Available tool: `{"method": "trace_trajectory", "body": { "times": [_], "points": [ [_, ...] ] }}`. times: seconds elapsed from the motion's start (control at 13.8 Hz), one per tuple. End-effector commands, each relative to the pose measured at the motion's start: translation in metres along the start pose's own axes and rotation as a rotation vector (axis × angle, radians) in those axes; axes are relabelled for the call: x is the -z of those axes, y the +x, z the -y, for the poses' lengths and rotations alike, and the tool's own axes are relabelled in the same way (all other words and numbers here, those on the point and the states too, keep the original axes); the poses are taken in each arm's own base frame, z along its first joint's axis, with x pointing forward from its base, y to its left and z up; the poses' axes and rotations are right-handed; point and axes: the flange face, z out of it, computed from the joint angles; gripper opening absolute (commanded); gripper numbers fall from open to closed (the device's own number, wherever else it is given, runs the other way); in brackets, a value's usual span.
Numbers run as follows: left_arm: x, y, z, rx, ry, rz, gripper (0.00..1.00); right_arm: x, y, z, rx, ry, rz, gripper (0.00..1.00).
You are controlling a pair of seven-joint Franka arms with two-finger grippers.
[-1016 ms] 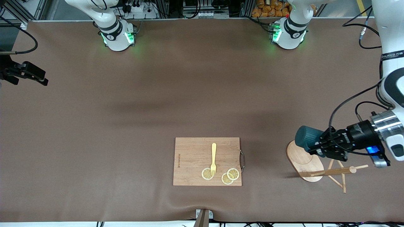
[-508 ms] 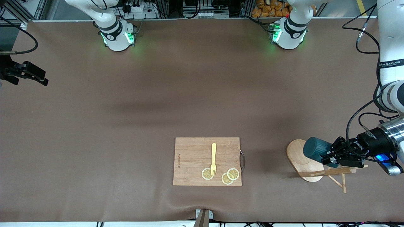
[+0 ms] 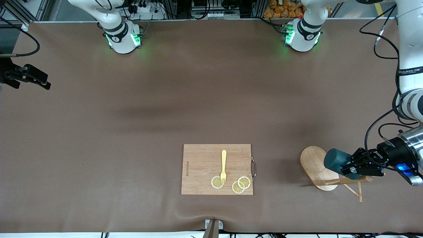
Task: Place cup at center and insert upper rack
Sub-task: 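Hook the mug handle onto a mug tree branch with the left gripper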
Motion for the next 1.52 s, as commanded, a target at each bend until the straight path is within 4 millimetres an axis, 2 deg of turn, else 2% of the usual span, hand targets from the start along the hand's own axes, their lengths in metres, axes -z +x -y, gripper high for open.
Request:
{"method": "trace_trajectory", "body": {
  "times": [0.0, 0.44, 1.45],
  "points": [
    [-0.001, 0.000, 0.000, -0.011, -0.028, 0.018, 0.00, 0.004, 0.000, -0.002, -0.001, 0.003, 0.003, 1.00],
    [0.001, 0.019, 0.015, 0.013, -0.073, 0.024, 0.00, 0.004, 0.000, -0.003, -0.003, 0.003, 0.003, 1.00],
    [0.001, 0.036, 0.032, 0.025, -0.073, 0.017, 0.00, 0.005, -0.001, -0.001, -0.001, 0.003, 0.001, 1.00]
  ]
}}
